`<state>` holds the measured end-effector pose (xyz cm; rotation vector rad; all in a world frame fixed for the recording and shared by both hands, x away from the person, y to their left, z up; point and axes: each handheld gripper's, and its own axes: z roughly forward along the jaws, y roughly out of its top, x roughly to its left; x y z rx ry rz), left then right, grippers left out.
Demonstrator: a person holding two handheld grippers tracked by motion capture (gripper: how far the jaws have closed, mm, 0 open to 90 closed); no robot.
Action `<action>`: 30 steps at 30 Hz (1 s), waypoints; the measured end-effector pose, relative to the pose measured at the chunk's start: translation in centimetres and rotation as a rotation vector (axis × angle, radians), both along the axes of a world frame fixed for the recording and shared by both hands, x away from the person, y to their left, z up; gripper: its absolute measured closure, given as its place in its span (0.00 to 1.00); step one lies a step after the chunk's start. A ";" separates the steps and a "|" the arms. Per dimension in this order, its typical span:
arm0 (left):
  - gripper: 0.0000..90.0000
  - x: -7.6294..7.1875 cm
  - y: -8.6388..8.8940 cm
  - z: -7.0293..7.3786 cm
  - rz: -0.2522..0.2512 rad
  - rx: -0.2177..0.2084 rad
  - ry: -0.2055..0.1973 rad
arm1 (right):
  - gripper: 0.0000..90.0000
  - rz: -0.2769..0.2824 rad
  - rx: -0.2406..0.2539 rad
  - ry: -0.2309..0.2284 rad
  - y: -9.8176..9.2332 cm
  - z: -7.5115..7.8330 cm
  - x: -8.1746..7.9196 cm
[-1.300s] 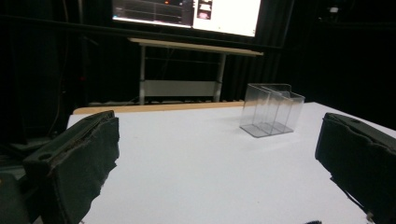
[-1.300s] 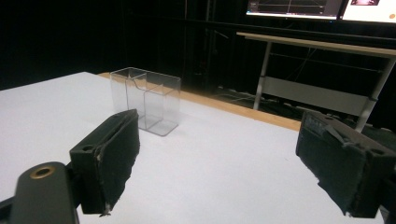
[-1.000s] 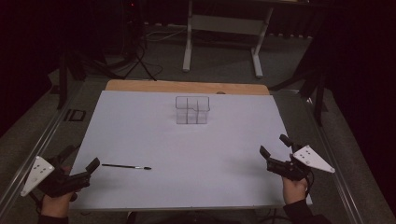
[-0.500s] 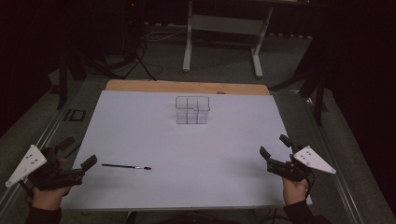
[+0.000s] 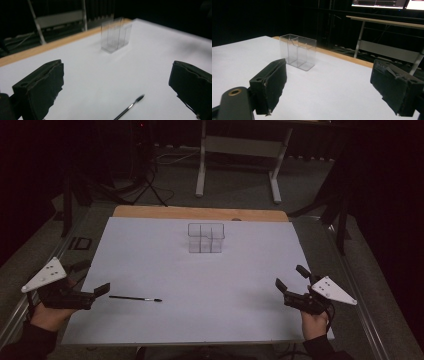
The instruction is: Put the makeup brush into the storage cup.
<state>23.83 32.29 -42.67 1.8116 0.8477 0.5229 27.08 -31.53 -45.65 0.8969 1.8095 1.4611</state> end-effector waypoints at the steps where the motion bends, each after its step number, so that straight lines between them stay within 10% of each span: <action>1: 0.00 0.2 0.0 0.0 -0.001 0.016 0.010 | 0.15 0.001 -0.001 0.001 0.0 0.0 0.0; 16: 0.01 2.1 -0.4 0.6 -0.097 0.140 0.065 | 0.15 0.010 -0.005 0.012 0.1 -0.1 0.0; 30: 0.01 3.7 -2.9 -0.1 -0.196 0.342 0.149 | 0.15 0.014 -0.011 0.027 0.2 -0.2 0.1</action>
